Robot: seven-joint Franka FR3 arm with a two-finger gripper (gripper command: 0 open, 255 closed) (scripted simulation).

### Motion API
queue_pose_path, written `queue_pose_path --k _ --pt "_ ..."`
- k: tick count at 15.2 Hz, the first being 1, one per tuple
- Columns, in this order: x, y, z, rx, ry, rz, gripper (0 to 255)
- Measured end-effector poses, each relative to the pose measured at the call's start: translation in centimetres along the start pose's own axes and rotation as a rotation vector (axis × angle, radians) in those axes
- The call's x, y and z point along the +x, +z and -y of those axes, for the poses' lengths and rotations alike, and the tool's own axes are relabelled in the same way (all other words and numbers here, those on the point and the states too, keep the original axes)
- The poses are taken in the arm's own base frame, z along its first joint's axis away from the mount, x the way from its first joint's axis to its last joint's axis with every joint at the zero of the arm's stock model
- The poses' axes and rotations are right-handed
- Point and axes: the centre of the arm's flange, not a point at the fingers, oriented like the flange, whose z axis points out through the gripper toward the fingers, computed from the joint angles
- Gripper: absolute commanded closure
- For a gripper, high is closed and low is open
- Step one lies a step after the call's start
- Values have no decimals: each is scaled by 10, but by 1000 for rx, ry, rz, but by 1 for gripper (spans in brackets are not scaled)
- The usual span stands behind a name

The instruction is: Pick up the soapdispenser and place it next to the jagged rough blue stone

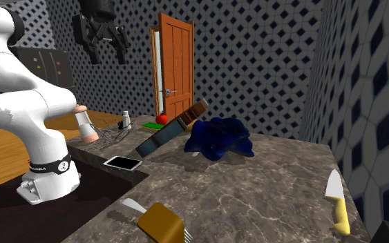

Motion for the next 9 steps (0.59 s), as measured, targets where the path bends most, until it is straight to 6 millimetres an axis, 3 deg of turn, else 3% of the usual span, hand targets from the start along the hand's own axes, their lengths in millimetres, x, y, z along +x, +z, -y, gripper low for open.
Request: queue_pose_path --k 2,9 --pt "4 1 -5 4 1 -2 0" --pt "50 40 -69 51 15 -25 0"
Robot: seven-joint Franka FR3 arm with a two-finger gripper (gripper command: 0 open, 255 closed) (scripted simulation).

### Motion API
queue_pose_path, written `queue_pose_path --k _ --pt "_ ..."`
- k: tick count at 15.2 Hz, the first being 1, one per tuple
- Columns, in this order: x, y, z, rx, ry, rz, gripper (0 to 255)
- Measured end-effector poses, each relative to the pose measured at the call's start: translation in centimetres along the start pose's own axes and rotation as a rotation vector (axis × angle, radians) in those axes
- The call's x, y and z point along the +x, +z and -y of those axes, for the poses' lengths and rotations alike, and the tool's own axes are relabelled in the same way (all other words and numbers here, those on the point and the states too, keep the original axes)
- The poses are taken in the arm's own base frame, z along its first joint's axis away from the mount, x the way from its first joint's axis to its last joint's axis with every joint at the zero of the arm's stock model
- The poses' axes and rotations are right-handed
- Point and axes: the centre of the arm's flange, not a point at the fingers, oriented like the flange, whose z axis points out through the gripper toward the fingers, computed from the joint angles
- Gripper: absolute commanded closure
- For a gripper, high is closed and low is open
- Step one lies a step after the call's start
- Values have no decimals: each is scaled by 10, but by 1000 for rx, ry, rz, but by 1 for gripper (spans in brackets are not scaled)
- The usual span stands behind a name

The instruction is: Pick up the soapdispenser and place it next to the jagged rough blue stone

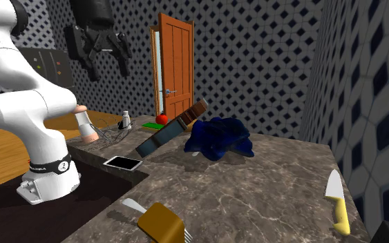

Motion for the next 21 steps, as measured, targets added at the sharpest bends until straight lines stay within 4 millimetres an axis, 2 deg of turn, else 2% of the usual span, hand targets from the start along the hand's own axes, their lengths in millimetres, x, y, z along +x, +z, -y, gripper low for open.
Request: queue_pose_path --k 9,15,16,21 --pt "63 53 -96 65 19 -35 0" --pt "104 90 -149 109 32 -58 0" --pt "110 96 -164 116 35 -62 0" --pt "149 126 -212 150 45 -82 0"
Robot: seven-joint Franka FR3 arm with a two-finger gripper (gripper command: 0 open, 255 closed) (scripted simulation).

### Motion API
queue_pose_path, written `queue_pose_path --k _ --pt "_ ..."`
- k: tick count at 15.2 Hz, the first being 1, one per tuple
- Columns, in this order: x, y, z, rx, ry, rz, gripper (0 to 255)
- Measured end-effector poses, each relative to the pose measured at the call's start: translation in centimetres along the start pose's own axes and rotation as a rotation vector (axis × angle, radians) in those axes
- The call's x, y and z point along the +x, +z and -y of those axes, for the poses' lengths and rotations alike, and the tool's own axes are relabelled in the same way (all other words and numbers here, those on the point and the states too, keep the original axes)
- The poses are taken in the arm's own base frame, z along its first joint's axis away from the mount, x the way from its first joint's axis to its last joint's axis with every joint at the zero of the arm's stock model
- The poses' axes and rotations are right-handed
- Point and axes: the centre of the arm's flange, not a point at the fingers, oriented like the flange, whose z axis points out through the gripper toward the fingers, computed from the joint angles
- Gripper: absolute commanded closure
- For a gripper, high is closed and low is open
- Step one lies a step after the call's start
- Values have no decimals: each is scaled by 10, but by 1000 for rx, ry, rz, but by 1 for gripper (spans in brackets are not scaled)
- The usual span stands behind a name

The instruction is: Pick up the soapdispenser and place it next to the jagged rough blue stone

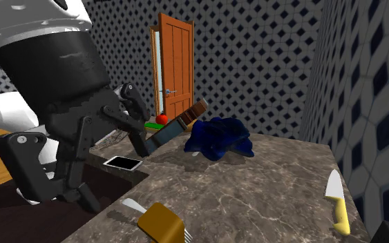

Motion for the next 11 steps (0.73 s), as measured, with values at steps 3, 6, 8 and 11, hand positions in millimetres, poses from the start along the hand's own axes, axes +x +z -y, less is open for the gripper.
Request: queue_pose_path --k 3,6,8,11 --pt "20 17 -29 22 6 -11 0" --pt "32 35 -49 34 9 -18 0" --pt "32 45 -49 35 9 -18 0" --pt "33 62 -49 36 9 -19 0"
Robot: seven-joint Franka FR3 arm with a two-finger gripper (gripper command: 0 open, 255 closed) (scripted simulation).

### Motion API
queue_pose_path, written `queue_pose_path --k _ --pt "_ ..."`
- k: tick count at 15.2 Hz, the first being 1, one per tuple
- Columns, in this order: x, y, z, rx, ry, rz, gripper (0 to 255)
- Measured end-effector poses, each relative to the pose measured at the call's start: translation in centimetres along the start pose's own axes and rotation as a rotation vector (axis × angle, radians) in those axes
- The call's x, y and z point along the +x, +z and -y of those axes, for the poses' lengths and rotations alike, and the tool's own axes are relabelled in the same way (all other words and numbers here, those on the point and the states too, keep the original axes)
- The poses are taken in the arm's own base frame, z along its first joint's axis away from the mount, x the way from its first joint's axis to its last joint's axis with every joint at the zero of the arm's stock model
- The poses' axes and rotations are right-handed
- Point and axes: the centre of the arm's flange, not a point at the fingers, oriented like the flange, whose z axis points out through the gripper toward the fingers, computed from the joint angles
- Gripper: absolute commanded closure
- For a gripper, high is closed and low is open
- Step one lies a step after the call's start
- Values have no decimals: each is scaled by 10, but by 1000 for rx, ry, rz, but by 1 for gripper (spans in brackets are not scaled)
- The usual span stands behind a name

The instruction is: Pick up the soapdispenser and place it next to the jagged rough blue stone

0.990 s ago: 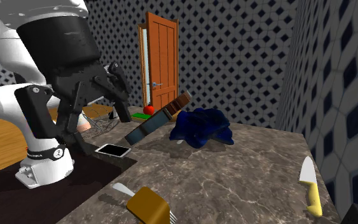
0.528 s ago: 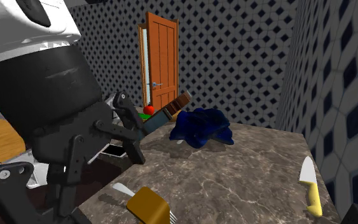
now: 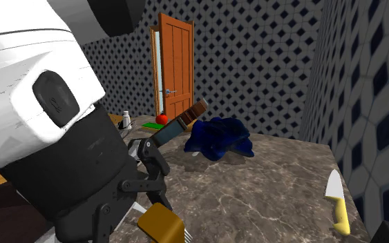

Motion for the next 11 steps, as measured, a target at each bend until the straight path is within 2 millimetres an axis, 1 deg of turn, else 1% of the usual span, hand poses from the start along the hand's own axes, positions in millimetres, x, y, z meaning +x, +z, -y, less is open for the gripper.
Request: queue_pose_path --k 2,7,8,11 --pt "0 6 0 0 0 0 0" --pt "0 8 0 0 0 0 0" --pt "0 8 0 0 0 0 255" --pt "0 8 0 0 0 -1 255"
